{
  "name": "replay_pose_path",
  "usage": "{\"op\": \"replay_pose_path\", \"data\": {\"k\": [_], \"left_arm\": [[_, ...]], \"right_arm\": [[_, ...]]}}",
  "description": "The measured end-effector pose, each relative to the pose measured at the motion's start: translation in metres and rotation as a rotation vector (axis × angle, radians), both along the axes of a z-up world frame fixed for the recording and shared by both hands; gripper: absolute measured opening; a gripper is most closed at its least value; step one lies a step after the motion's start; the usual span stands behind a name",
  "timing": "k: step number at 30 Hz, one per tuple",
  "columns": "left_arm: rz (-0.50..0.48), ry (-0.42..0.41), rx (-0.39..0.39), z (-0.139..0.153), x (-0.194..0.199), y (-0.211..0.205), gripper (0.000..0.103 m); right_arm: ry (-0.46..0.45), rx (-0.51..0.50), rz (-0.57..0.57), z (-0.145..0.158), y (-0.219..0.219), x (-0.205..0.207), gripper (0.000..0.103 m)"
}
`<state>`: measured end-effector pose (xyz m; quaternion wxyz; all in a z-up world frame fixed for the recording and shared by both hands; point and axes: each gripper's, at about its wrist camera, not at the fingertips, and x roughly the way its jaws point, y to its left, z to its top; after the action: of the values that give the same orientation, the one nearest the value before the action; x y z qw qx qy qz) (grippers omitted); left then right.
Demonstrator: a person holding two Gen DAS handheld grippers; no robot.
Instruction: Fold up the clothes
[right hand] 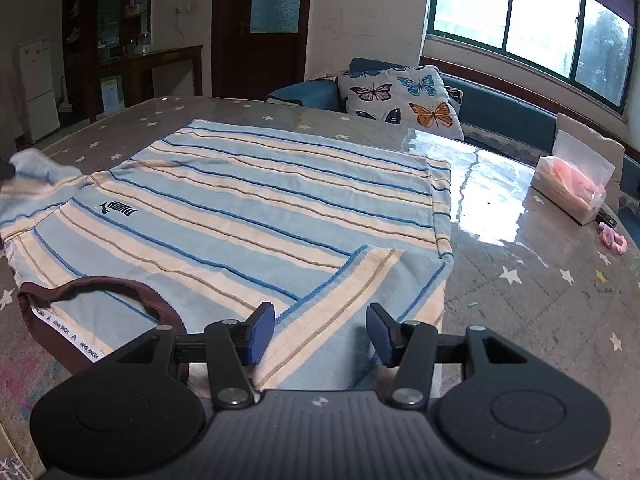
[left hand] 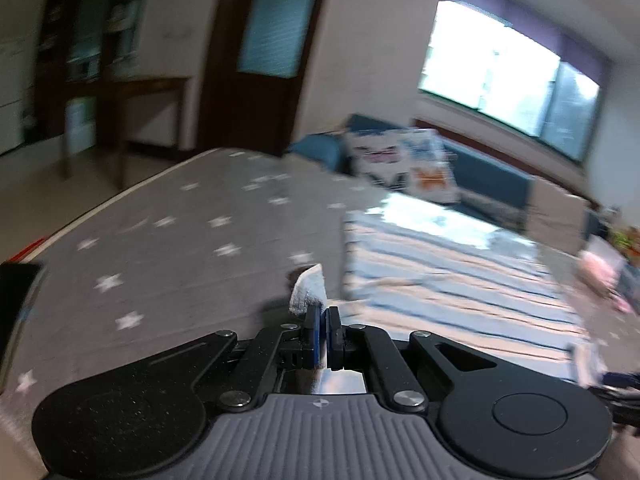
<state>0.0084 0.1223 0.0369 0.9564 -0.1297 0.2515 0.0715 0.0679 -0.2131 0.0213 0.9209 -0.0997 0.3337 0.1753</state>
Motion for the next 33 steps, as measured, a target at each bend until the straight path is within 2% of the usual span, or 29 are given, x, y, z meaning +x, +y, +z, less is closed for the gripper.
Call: {"op": "replay_pose_path", "data": {"k": [5, 11, 13, 16, 19, 23, 28, 33], "left_arm": [[-0.178, -0.016, 0.011, 0.004, -0.001, -0.031, 0.003], [-0.314, 0.063, 0.004, -0.009, 0.005, -0.055, 0.006], [-0.339, 0.077, 0.014, -0.009, 0.005, -0.059, 0.011], [-0.328, 0.064, 0.029, -0.004, 0.005, -0.056, 0.019], [-0.279, 0.062, 0.057, -0.003, 0.017, -0.046, 0.019], [-0.222, 0.106, 0.104, -0.013, 0.041, -0.038, 0.019], [-0.236, 0.180, 0.140, -0.030, 0.067, -0.041, 0.019], [-0.241, 0.174, 0.153, -0.027, 0.083, -0.043, 0.021]], "right_arm": [[0.001, 0.001, -0.002, 0.000, -0.001, -0.001, 0.053], [-0.003, 0.004, -0.003, 0.001, -0.003, -0.003, 0.057], [-0.008, 0.008, -0.003, 0.002, -0.004, -0.004, 0.057], [-0.012, 0.009, -0.006, 0.004, -0.006, -0.004, 0.057], [-0.008, 0.012, -0.014, 0.004, -0.010, -0.003, 0.057], [0.017, 0.030, -0.026, 0.000, -0.014, 0.000, 0.057], [0.043, 0.029, -0.017, -0.005, -0.015, 0.001, 0.057], [0.025, 0.025, -0.021, 0.002, -0.019, 0.009, 0.057]]}}
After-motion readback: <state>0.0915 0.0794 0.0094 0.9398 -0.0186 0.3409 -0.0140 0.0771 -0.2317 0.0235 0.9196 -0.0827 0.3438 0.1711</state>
